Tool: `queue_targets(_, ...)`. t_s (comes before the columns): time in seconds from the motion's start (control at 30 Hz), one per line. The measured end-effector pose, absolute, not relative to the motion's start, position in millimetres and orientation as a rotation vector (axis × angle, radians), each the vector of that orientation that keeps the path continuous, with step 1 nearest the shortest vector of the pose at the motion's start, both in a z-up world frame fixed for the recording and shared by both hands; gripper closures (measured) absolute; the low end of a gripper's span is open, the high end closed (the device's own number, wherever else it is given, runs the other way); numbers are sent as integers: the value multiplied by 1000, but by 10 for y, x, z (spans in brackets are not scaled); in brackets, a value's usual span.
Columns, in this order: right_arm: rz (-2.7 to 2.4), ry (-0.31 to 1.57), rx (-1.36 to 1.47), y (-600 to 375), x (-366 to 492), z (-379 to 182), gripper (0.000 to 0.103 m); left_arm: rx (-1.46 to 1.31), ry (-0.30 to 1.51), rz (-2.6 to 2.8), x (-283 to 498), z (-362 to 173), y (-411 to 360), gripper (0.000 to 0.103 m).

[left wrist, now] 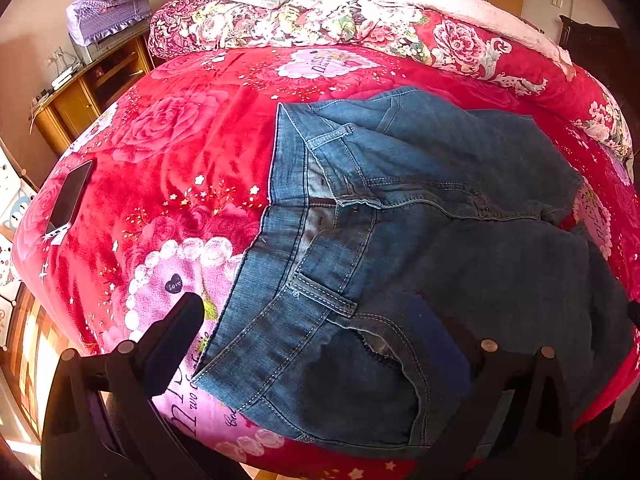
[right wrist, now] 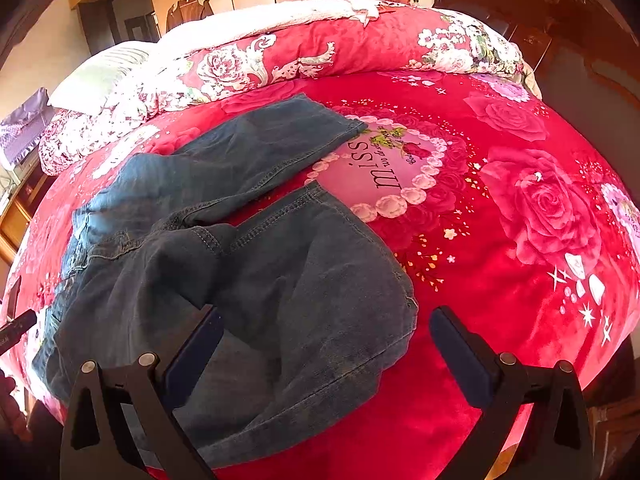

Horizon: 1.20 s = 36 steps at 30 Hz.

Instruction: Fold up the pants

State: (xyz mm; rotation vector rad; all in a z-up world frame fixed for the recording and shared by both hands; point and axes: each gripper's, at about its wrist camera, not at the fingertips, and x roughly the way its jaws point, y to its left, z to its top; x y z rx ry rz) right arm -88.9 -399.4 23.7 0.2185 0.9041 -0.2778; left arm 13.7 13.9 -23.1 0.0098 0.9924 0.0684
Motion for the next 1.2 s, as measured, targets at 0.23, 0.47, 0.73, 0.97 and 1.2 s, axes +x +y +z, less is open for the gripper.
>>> queue_targets(0.23,-281,906,232,-4030,-897,234,0,1,994,67,155,-216,132,0)
queue_targets(0.47,-272,907,224,-3999,-872,240,0,-4,1005,66,165,-237,122,0)
queue_targets(0.73,-267,919,231,-4018,-852,207,0,-8,1024,66,203,-264,107,0)
queue_targets(0.97,-264,958,317,-4394,-726,211,0,-85,1228,27,430,-361,309,0)
queue_targets(1.2,-248,1067,668,-5104,-673,-136,0,-631,1487,-80,252,-622,957,0)
